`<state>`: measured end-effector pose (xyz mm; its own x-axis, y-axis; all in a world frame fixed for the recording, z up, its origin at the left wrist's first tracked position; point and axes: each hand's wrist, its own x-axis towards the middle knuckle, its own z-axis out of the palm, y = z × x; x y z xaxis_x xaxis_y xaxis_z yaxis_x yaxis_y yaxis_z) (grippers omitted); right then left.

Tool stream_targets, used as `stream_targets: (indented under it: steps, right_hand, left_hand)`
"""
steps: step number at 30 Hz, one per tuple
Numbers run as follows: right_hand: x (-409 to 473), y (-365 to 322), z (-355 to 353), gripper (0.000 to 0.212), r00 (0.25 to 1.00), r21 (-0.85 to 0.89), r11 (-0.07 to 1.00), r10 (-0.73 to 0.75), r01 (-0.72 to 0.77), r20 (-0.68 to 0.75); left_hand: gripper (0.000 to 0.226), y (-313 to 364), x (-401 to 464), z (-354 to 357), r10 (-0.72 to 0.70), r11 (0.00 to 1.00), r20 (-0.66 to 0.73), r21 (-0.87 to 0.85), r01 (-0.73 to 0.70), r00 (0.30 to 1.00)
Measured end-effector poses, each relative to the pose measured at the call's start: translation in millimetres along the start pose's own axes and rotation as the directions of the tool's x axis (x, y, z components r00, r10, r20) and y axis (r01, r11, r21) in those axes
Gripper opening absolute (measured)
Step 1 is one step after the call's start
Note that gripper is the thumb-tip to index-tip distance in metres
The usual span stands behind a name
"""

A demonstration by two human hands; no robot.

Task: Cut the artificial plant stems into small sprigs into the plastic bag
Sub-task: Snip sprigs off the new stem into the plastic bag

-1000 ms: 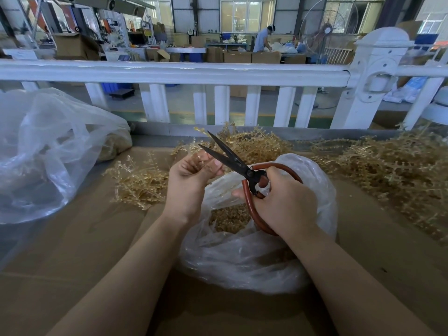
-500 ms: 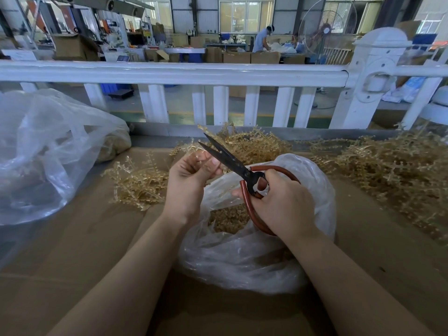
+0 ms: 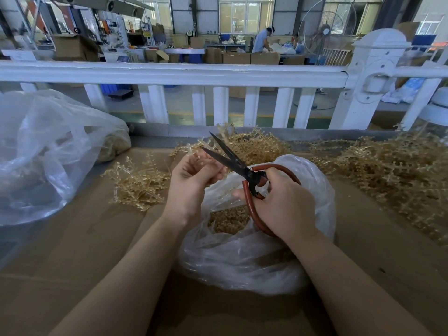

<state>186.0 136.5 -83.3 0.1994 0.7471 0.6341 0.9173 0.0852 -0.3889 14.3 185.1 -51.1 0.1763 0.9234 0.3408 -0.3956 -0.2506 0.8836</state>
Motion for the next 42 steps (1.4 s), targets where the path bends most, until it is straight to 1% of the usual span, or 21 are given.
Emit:
stream_targets:
  steps: [3, 7, 10, 12, 14, 21, 24, 27, 31, 33, 36, 39, 42]
  right_hand:
    - [0.3, -2.6, -1.3, 0.053, 1.000, 0.020, 1.000, -0.012, 0.012, 0.000]
    - [0.9, -1.8, -1.5, 0.057, 0.999, 0.003, 1.000, -0.017, 0.017, 0.041]
    - [2.0, -2.3, -3.9, 0.059, 0.998, 0.001, 1.000, -0.028, 0.028, 0.047]
    - [2.9, -3.0, -4.4, 0.062, 0.998, -0.002, 0.999, -0.033, 0.033, 0.058]
    - [3.1, -3.3, -4.2, 0.061, 0.998, -0.004, 0.999, -0.040, 0.040, 0.054]
    - [2.8, -4.7, -4.7, 0.057, 0.999, 0.004, 1.000, -0.023, 0.023, 0.033]
    - [1.7, -4.2, -4.7, 0.057, 1.000, 0.013, 1.000, -0.021, 0.021, 0.019]
    - [1.5, -4.9, -5.7, 0.057, 1.000, 0.000, 1.000, -0.010, 0.010, 0.021]
    - [1.2, -5.8, -6.0, 0.055, 1.000, -0.014, 1.000, -0.011, 0.011, 0.009]
    - [1.4, -6.2, -6.3, 0.054, 1.000, -0.021, 1.000, -0.014, 0.014, 0.001]
    - [1.3, -7.0, -7.5, 0.054, 1.000, -0.017, 1.000, -0.024, 0.024, -0.016]
    - [0.1, -7.3, -7.4, 0.054, 0.999, 0.000, 0.999, -0.033, 0.033, -0.014]
    - [-0.8, -5.2, -6.5, 0.052, 1.000, 0.000, 1.000, -0.025, 0.025, -0.011]
  left_hand:
    - [0.018, -0.4, -0.3, -0.6, -0.015, 1.000, 0.016, 0.003, 0.015, 1.000]
    - [0.020, -0.9, 0.7, -2.3, -0.004, 1.000, 0.035, -0.005, 0.004, 0.999]
    - [0.015, -1.4, 0.4, -3.3, 0.019, 1.000, 0.051, 0.012, -0.019, 0.999]
    - [0.019, -1.6, 0.4, -3.7, 0.023, 0.999, 0.050, 0.027, -0.024, 0.998]
    - [0.023, -1.8, 0.6, -3.9, 0.021, 0.999, 0.052, 0.028, -0.023, 0.998]
    - [0.010, -3.5, -0.4, -1.4, -0.016, 0.997, 0.091, -0.072, 0.023, 0.996]
    - [0.020, -4.3, 0.6, -1.3, -0.038, 0.995, 0.090, -0.086, 0.046, 0.995]
    - [0.016, -5.1, 1.1, -2.4, -0.058, 0.991, 0.095, -0.117, 0.069, 0.994]
    - [0.035, -6.1, 1.3, -2.8, -0.071, 0.986, 0.087, -0.144, 0.083, 0.994]
    - [0.030, -6.0, 1.7, -2.8, -0.069, 0.990, 0.084, -0.119, 0.079, 0.994]
    - [0.013, -6.2, 1.6, -4.1, -0.074, 0.991, 0.087, -0.104, 0.083, 0.993]
    - [0.010, -6.1, 0.8, -3.8, -0.062, 0.992, 0.106, -0.103, 0.073, 0.992]
    - [0.008, -5.1, 0.8, -2.3, -0.034, 0.998, 0.123, -0.049, 0.040, 0.992]
